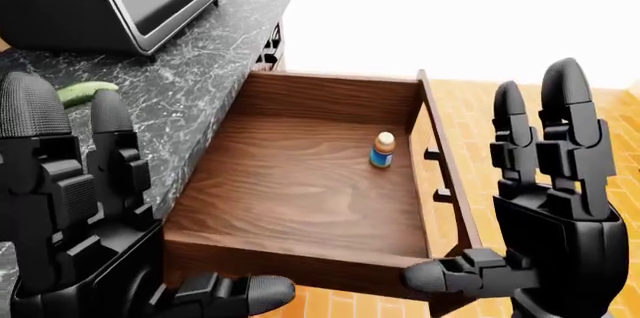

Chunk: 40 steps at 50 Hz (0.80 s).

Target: Close the right drawer.

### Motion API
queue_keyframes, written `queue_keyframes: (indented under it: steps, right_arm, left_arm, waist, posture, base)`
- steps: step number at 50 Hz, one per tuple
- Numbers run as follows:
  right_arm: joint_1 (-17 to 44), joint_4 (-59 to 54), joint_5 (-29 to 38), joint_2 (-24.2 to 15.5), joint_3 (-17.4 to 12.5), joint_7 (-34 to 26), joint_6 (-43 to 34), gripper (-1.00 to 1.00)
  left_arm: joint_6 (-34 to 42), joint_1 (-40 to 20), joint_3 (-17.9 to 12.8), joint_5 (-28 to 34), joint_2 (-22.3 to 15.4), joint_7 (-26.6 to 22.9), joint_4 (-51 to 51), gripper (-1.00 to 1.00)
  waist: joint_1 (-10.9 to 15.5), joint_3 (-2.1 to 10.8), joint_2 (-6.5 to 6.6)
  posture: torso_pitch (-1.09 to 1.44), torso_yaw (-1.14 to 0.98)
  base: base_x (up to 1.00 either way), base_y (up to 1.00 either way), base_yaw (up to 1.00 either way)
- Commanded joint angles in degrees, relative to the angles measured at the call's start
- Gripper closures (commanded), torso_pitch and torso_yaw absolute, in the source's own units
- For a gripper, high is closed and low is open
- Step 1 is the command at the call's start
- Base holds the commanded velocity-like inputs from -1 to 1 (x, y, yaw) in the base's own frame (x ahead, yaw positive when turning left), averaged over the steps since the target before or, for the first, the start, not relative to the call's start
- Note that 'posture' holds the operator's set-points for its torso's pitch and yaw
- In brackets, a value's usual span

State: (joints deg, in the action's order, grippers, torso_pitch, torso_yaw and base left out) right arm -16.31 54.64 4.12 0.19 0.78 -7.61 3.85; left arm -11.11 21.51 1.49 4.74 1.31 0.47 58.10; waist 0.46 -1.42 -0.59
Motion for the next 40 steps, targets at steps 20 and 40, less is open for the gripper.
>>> queue_keyframes:
  steps: [20, 40]
  right_arm:
    - [0.2, 1.5, -0.2, 0.0, 0.4, 0.3, 1.5, -1.0]
    - [1.0, 2.2, -0.6, 0.1, -0.3, 0.1, 0.2, -1.0]
  left_arm:
    - [-1.0, -0.2, -0.2, -0.1, 0.0, 0.0, 1.9, -1.0]
    - [-0.7, -0.4, -0.2, 0.0, -0.1, 0.1, 1.9, -1.0]
  waist:
    - [-0.5, 0.92, 0.15]
    - [-0.4, 0.34, 0.17]
  posture:
    - [0.0, 0.0]
    - [0.0, 0.0]
  base:
    - [0.0, 0.0, 0.0]
    - [0.0, 0.0, 0.0]
